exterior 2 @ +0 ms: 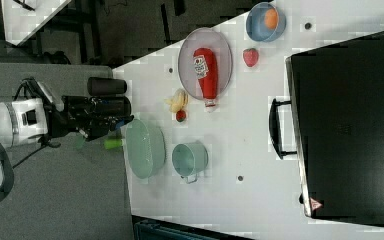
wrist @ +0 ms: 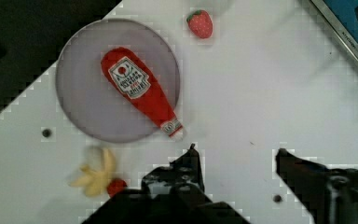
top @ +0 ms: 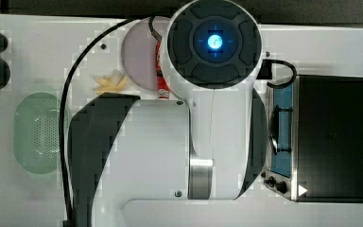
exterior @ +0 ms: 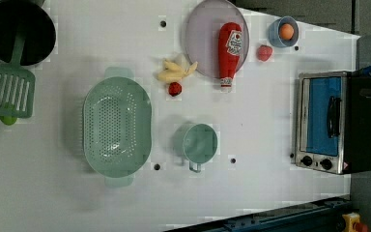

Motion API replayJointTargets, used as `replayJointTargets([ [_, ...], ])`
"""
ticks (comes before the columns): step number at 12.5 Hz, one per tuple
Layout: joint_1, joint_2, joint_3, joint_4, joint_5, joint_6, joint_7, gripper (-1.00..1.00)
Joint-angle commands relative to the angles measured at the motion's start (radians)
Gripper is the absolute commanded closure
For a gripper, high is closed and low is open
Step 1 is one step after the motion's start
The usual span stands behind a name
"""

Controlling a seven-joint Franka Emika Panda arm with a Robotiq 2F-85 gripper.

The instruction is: Pick ketchup from plate and place it on table.

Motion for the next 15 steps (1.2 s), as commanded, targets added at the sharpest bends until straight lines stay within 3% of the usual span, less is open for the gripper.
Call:
replayJointTargets([
  [1,-0.095,-0.126,0.048,-0.098,0.028,-0.100,0.061,-0.59],
  [3,-0.091,-0.112,0.052,-0.098,0.028,-0.098,0.060,-0.99],
  [10,-0.061,0.067,0.095,-0.097,0.028,0.030,0.021,-1.00],
  [15,-0.046,0.233,0.106,-0.092,0.027,0.179,-0.294,-1.00],
])
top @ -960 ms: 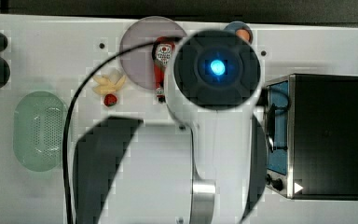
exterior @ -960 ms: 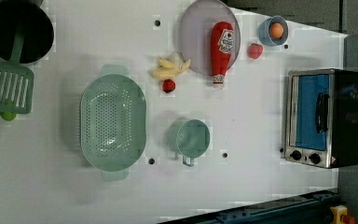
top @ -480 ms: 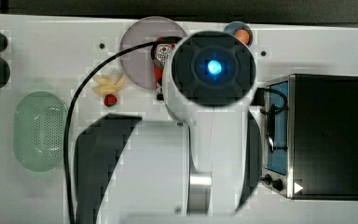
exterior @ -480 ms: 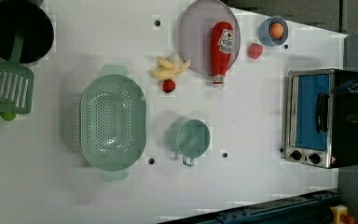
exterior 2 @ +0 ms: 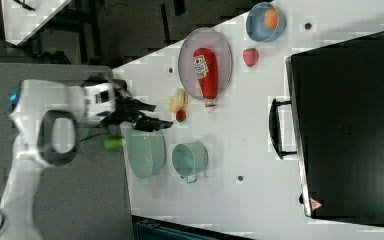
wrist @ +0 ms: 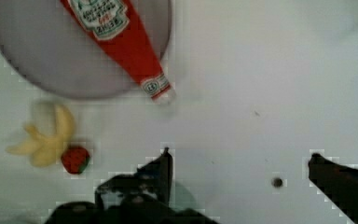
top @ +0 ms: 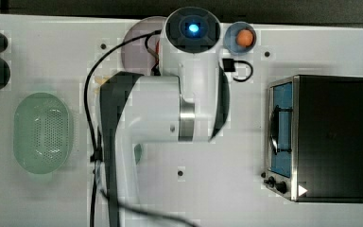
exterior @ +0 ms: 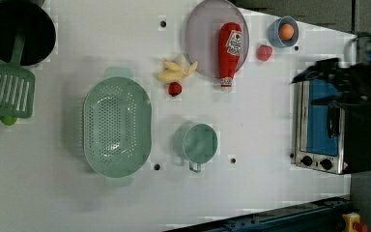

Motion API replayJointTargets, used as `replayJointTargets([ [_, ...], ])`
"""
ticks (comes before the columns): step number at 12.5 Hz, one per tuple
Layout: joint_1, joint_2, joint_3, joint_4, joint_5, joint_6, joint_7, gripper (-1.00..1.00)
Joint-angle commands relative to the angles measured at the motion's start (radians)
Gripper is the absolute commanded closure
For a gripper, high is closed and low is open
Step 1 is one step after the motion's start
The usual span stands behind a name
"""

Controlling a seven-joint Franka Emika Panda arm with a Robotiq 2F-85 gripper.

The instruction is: Pick ketchup from plate and place it on table.

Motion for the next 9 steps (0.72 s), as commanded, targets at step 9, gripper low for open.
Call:
replayJointTargets([
  [9,0.040,0.323,0.008,0.077,-0.096,0.348,-0.439,-1.00],
])
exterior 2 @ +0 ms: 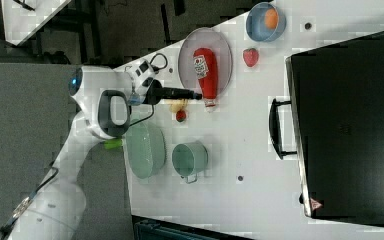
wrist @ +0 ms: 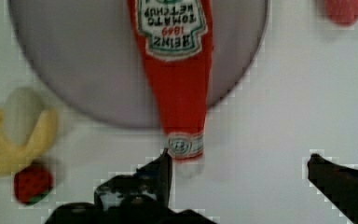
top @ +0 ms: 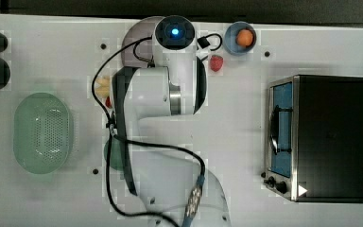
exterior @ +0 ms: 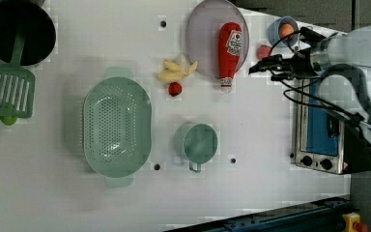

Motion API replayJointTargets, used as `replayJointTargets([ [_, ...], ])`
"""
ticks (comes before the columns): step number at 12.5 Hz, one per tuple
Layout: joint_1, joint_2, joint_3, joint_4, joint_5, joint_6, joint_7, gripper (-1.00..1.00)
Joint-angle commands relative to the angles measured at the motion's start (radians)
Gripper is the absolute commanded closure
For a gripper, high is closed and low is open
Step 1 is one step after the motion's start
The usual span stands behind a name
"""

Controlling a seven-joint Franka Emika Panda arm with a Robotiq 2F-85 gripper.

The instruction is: Pick ketchup from plate and place it on table.

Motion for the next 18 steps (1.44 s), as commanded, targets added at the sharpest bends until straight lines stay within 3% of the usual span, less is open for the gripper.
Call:
replayJointTargets([
  [1,0.018,0.082,0.000,0.053,-0.013,0.084,-0.060,-1.00],
  [12,0.047,0.347,-0.012,0.197,-0.084,0.319,-0.066,-1.00],
  [13,0.050,0.356,-0.014,0.197,-0.084,0.338,-0.066,-0.92],
  [16,0.050,0.353,-0.010,0.207,-0.084,0.346,-0.064,-0.21],
  [18,0.050,0.341,-0.008,0.209,-0.083,0.348,-0.064,-0.20],
])
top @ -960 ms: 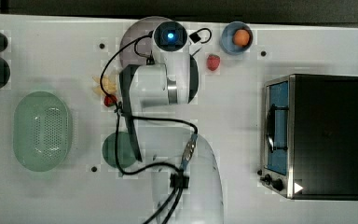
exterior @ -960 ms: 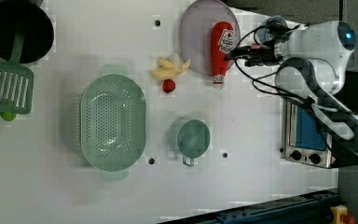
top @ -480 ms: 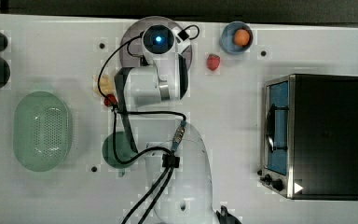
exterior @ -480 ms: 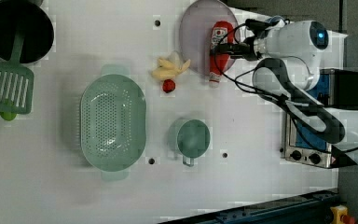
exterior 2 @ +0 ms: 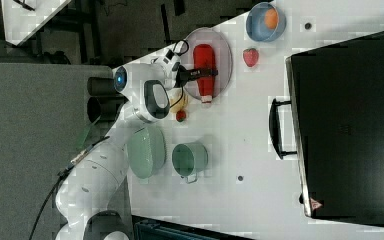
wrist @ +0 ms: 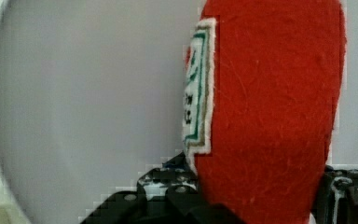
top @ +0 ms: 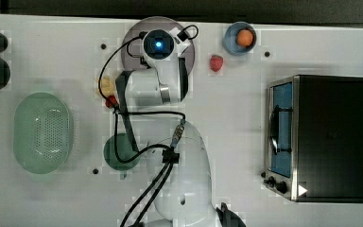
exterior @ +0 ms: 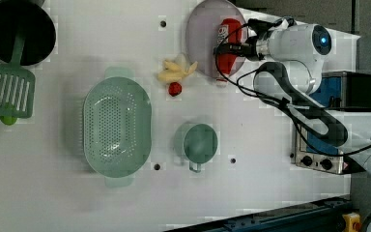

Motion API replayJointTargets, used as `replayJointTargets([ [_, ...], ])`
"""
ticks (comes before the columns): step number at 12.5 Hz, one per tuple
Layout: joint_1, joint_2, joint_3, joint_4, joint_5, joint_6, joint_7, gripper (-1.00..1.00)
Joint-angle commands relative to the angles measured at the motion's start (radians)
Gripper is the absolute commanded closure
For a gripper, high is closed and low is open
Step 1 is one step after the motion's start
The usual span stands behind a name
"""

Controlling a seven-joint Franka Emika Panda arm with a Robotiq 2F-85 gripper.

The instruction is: Pick ketchup from plate and place it on table.

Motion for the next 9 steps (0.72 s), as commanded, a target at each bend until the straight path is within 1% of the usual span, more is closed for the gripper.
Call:
replayJointTargets([
  [1,-0.004,-0.042,-0.002,0.027,0.004,-0.004,-0.016,-0.20],
  [3,-0.006,-0.113,-0.001,0.023,0.005,-0.020,0.013,-0.20],
  [4,-0.009,-0.160,-0.002,0.017,0.005,-0.062,0.027,-0.20],
  [7,-0.020,-0.311,-0.002,0.011,0.005,-0.315,0.090,-0.20],
  [9,-0.028,-0.396,-0.005,0.009,0.005,-0.491,0.097,-0.20],
])
